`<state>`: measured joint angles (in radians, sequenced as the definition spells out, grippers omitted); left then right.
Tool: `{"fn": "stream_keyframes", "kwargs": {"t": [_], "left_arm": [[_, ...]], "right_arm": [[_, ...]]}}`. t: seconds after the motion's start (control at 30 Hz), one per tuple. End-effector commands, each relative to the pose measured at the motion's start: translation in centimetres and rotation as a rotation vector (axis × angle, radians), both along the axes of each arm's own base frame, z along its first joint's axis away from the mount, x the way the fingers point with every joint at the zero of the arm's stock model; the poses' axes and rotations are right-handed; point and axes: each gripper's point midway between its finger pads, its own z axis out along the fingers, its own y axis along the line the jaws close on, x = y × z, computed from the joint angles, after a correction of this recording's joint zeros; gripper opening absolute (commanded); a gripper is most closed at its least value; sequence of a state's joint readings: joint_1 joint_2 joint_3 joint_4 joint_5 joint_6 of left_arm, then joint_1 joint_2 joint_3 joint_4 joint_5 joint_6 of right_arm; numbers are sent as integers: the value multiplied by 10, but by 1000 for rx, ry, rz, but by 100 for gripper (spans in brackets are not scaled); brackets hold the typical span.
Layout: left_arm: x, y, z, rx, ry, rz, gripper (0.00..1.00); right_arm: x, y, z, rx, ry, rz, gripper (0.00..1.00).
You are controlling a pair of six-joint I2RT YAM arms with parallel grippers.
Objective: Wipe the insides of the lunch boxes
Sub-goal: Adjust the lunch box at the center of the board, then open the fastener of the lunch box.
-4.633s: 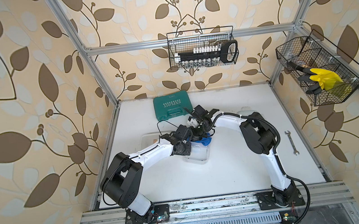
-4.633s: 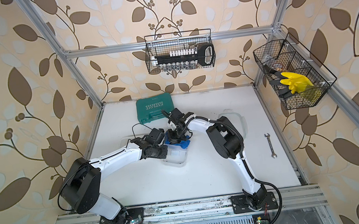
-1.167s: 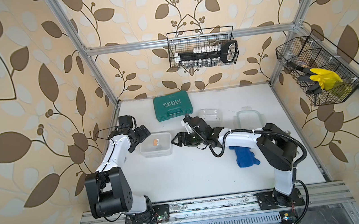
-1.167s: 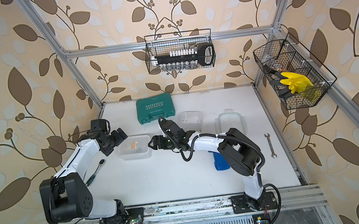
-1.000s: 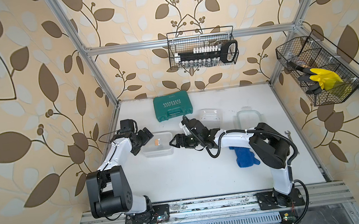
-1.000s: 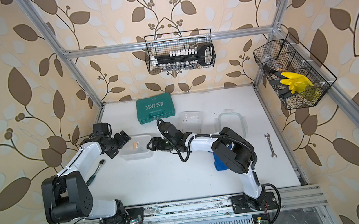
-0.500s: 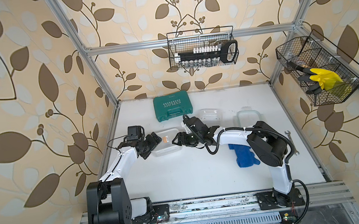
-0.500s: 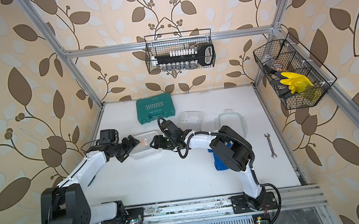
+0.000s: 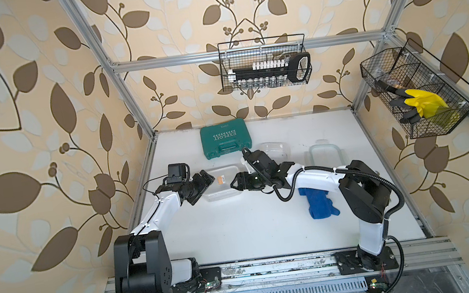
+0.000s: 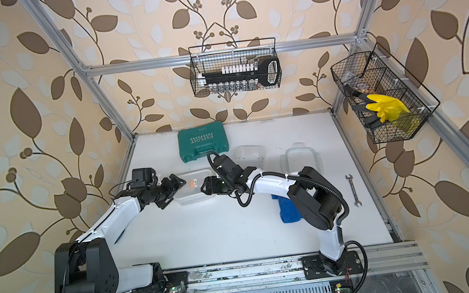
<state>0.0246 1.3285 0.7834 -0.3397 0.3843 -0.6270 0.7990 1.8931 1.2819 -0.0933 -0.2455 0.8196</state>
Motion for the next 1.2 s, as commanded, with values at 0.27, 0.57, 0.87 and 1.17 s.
{"fn": "stream_keyframes", "kwargs": {"t": [0.27, 0.57, 0.87, 1.17], "left_arm": [[11, 14, 12, 6, -56, 80, 98], [29, 24, 11, -106, -118, 122, 98], [52, 12, -3, -254, -148, 96, 89], [83, 0, 0, -384, -188, 57, 77]], "right_arm": [[28, -35, 30, -255, -234, -6, 75], [57, 16, 32, -490, -517, 201, 74], [68, 29, -12, -622, -555, 267, 68], [39, -1, -49, -670, -424, 268, 55]]}}
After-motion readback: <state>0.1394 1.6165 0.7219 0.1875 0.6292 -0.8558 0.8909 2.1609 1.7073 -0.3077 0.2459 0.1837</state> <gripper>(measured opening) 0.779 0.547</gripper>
